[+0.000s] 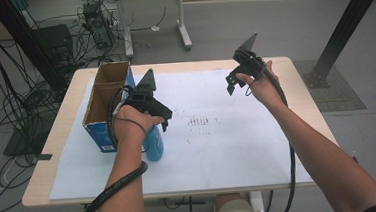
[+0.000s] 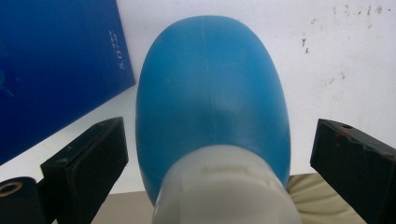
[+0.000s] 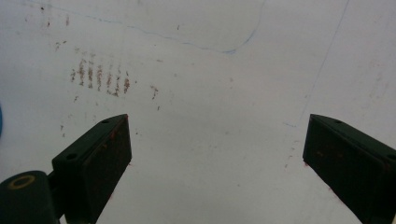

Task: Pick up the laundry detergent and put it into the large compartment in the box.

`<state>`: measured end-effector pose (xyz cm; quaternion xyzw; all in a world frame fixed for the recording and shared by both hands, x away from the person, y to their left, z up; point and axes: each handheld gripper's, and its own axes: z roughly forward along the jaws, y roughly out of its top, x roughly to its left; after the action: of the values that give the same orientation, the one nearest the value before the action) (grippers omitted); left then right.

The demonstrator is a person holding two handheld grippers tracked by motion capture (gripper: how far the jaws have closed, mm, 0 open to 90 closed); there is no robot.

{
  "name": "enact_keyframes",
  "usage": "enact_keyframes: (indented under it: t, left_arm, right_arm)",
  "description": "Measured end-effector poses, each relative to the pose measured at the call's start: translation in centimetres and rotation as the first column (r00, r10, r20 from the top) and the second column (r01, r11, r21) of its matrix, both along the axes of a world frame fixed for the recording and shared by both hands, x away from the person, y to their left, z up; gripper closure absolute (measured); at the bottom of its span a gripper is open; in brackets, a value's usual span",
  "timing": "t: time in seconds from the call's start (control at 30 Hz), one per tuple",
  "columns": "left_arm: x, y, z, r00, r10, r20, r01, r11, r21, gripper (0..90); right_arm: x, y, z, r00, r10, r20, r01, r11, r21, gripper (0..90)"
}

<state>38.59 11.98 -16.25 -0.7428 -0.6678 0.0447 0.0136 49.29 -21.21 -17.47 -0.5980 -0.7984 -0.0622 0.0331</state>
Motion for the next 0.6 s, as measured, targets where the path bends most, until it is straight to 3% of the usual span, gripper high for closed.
enact_keyframes:
  t: [0.6]
  left_arm:
    - [-0.09, -0.09, -0.19, 1.0, -0.003, 0.008, 0.003, 1.0, 0.002, 4.6]
  right_arm:
    - [-0.04, -0.15, -0.13, 1.0, -0.003, 0.001, 0.003, 1.0, 0.002, 7.7]
